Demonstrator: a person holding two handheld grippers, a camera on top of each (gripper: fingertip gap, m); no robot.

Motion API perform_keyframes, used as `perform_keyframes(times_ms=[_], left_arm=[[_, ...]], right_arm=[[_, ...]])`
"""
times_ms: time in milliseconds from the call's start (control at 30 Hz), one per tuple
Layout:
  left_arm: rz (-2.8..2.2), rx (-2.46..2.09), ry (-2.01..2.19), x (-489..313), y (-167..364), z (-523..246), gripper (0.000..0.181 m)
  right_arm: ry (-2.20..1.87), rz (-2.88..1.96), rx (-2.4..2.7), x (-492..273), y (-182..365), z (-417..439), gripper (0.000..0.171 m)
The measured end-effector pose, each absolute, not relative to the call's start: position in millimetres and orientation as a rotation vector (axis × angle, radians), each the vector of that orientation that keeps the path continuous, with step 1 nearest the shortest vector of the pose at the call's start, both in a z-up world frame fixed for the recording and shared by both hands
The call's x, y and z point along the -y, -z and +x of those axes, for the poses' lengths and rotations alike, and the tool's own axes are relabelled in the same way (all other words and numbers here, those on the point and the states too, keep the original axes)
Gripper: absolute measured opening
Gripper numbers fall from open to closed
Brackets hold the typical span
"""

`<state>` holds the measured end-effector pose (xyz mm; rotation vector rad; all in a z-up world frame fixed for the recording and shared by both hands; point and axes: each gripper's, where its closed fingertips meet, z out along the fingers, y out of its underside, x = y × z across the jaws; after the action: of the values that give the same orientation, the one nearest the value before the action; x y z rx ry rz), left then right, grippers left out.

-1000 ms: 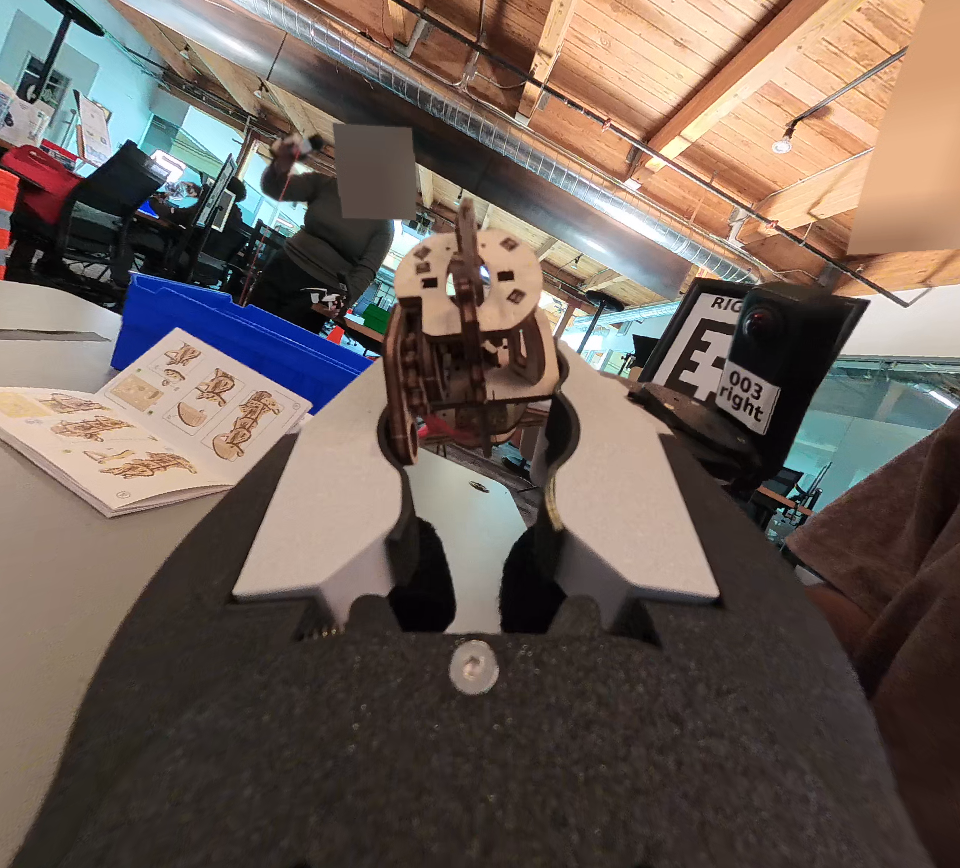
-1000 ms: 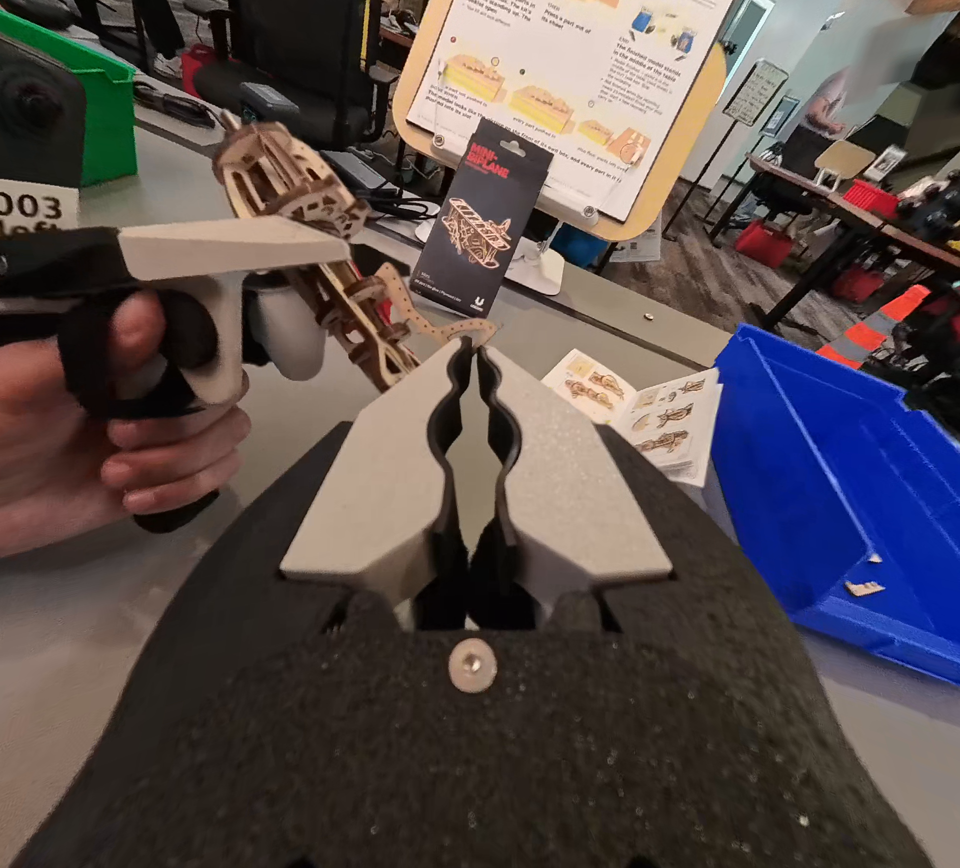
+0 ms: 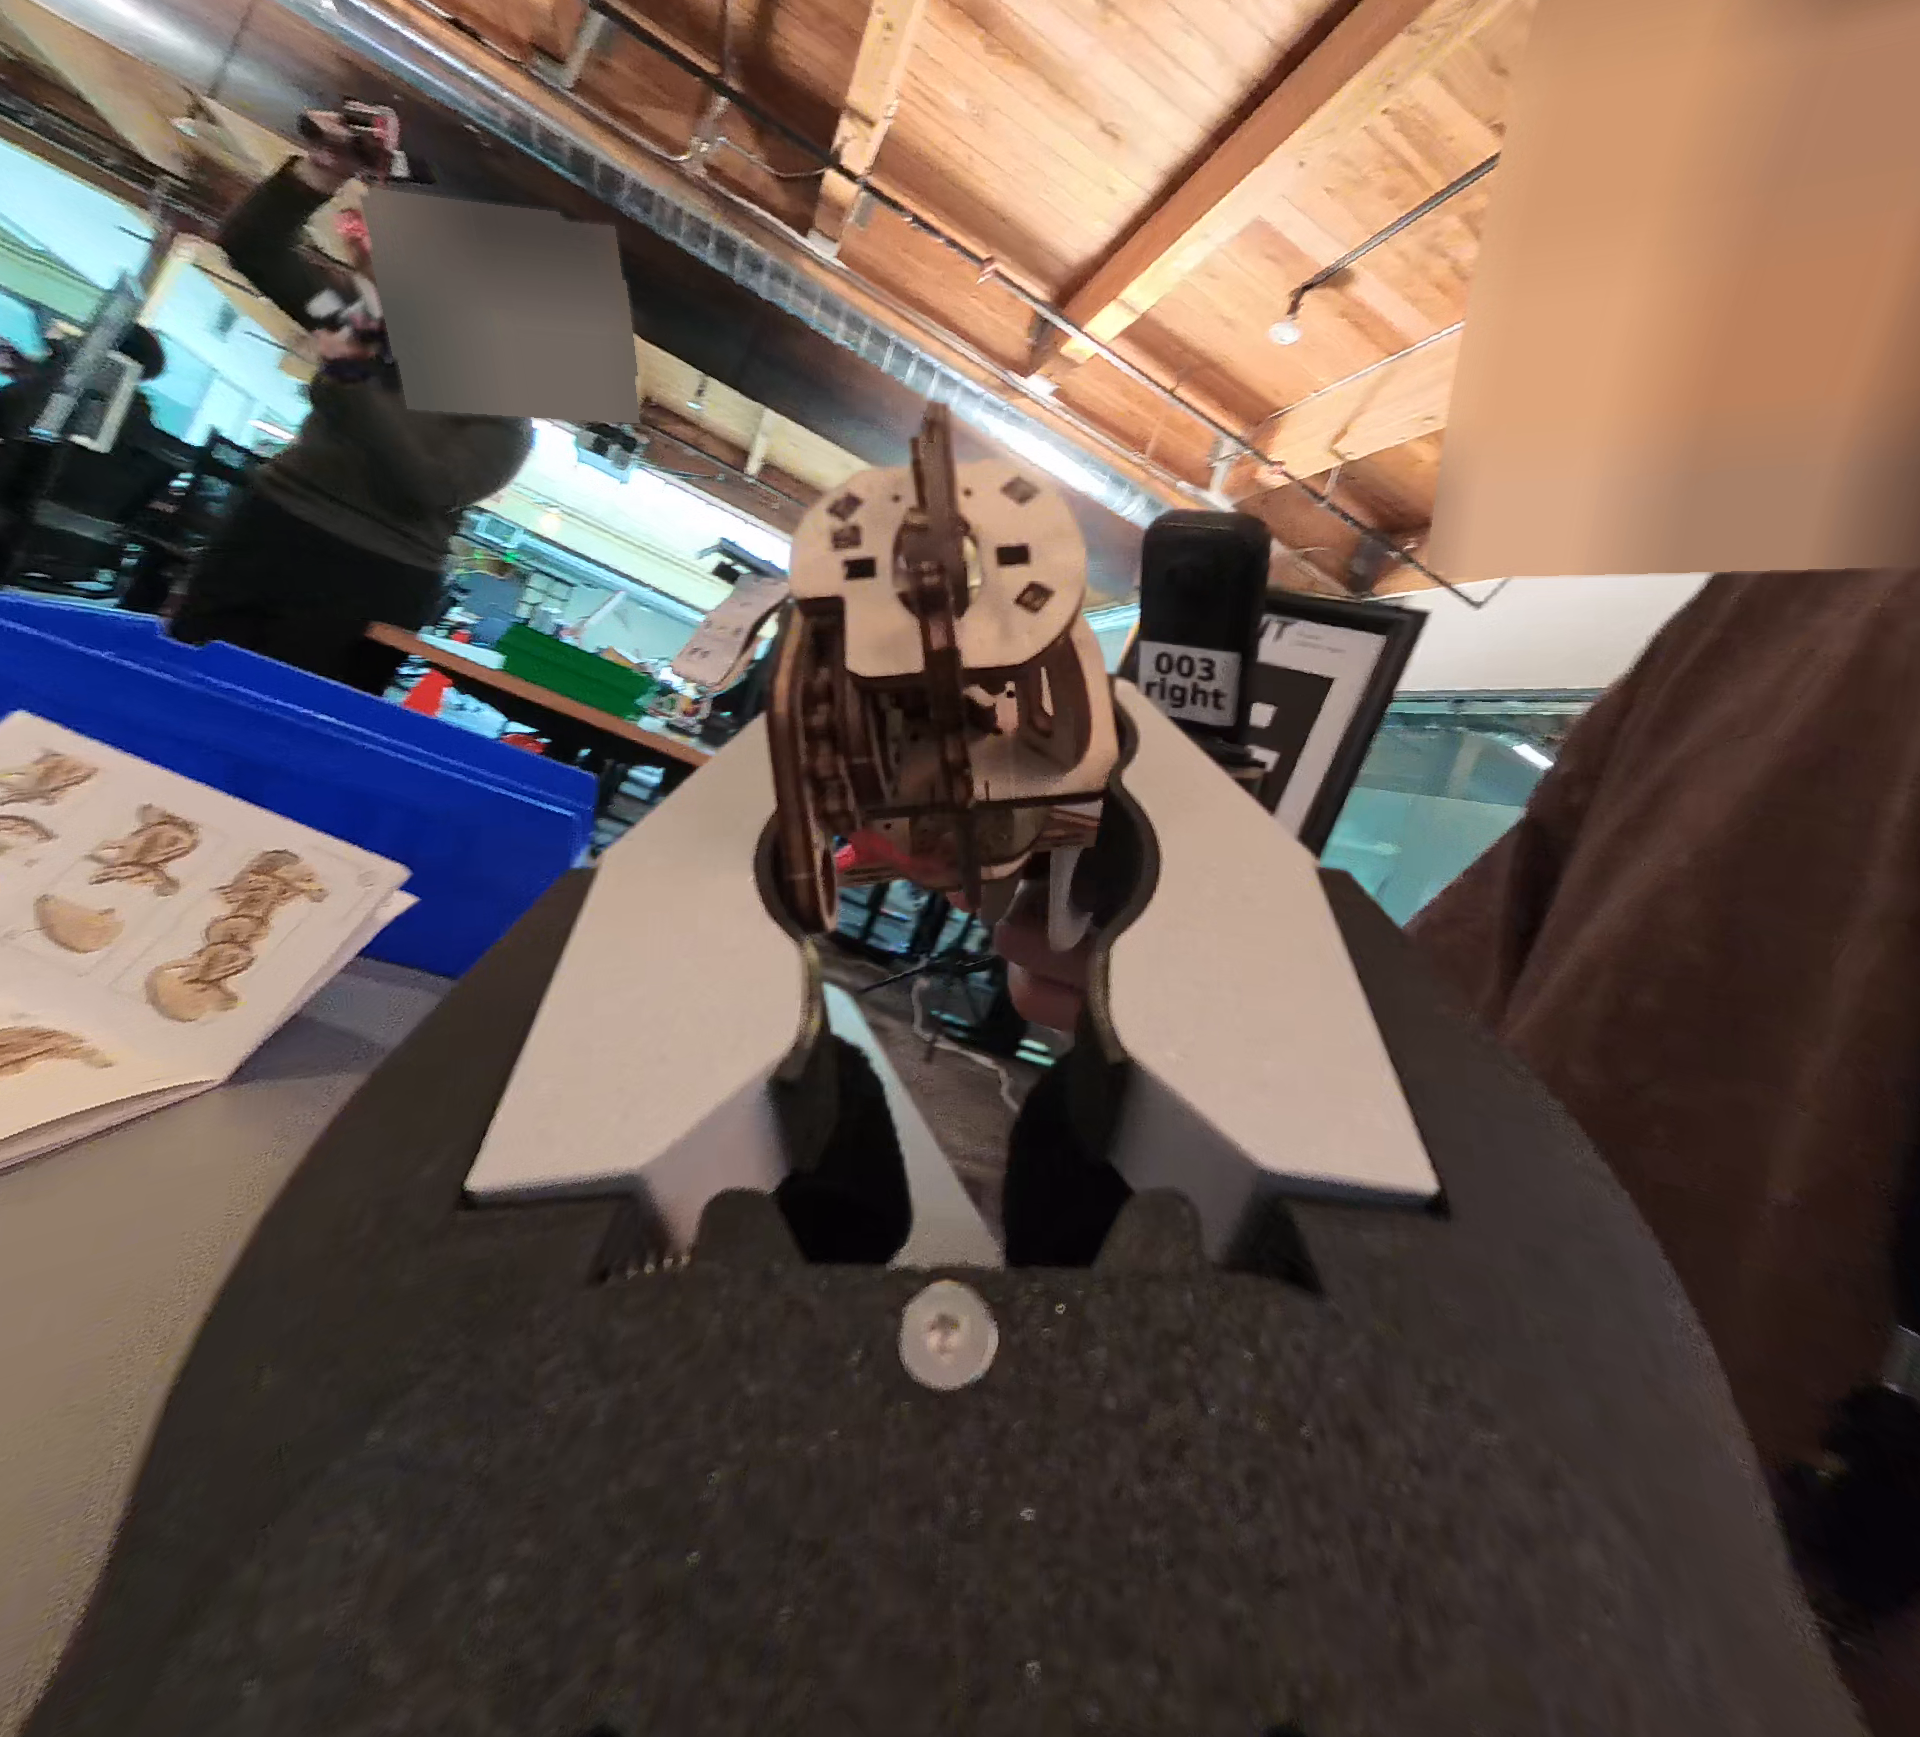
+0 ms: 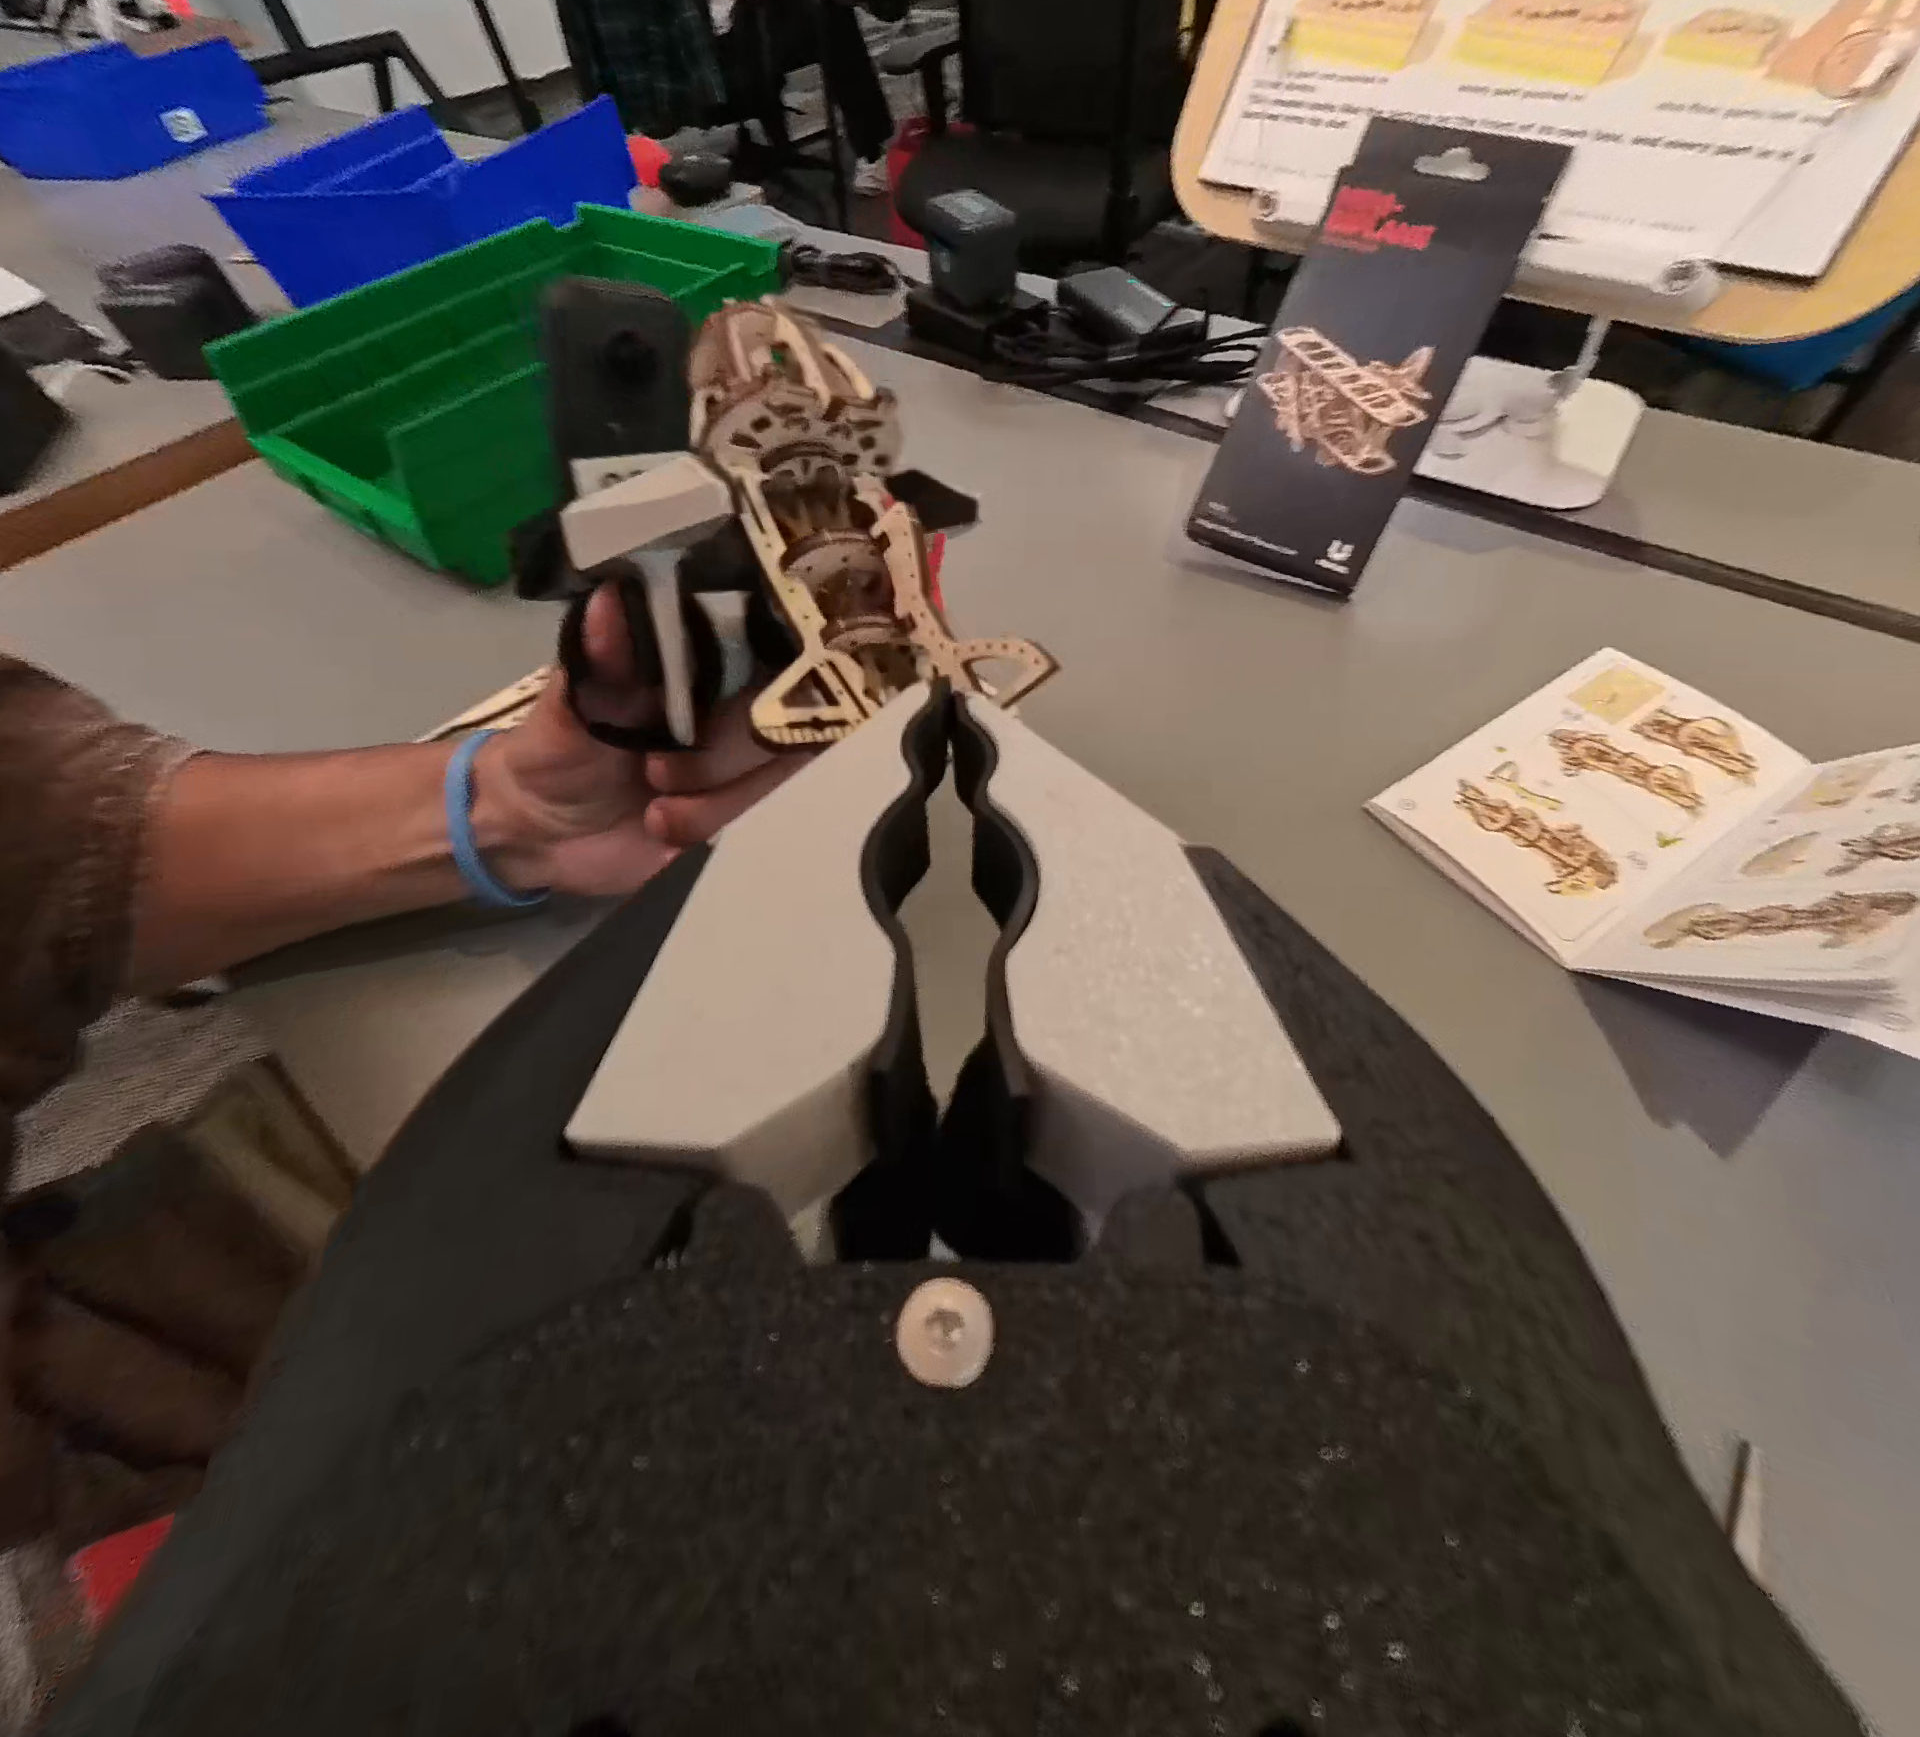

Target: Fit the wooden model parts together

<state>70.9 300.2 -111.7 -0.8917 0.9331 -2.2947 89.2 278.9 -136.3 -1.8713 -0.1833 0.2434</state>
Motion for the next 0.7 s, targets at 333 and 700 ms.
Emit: perform_keyframes(times_ms=[333, 700], left_arm=[[-0.790, -0.901, 2.473, -299.8, 98.1, 55.1, 0.049], [-0.774, -0.965, 2.465, -291.6, 100.3, 55.0, 0.049]], right_arm=[[-0.524, -1.765, 0.165, -260.3, 88.3, 96.5, 0.022], [-0.761, -1.784, 0.142, -272.5, 118.6, 74.3, 0.003]])
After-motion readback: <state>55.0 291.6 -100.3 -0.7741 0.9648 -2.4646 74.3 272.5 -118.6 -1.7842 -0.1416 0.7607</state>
